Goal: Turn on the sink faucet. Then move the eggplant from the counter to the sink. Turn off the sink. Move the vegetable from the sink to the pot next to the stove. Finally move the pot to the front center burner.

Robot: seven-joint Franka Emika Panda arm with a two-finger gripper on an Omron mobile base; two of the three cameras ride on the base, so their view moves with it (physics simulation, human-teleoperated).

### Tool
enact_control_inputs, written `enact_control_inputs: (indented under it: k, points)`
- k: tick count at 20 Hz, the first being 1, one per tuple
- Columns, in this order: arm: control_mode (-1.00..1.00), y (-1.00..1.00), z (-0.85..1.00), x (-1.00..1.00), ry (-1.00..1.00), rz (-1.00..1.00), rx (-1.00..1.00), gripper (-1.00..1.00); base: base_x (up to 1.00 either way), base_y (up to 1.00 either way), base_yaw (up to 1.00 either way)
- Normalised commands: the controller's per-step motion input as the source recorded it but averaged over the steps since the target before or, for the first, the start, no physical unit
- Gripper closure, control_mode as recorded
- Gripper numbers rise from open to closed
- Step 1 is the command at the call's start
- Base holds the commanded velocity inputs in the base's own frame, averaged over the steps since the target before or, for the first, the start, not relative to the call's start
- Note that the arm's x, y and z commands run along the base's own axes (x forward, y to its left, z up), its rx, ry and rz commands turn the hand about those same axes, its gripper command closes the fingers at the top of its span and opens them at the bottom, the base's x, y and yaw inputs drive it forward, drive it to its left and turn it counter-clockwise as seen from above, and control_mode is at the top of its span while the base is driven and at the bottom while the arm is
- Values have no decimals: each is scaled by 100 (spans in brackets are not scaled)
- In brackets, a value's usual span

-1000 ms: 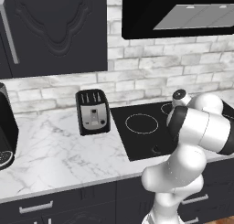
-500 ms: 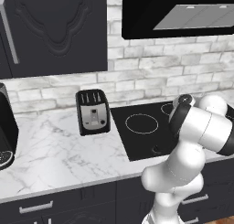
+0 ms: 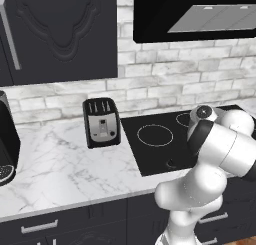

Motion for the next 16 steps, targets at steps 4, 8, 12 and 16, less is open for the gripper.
enact_control_inputs:
  k: [4, 8, 12, 16]
  points:
    - [-100, 1, 0, -2, -1, -1, 0, -100, 0, 0, 0]
    - [-100, 0, 0, 0, -3, 0, 0, -100, 0, 0, 0]
    - [-100, 0, 13, 0, -8, 0, 0, -100, 0, 0, 0]
    - [-100, 0, 33, -24, -7, 0, 0, -100, 0, 0, 0]
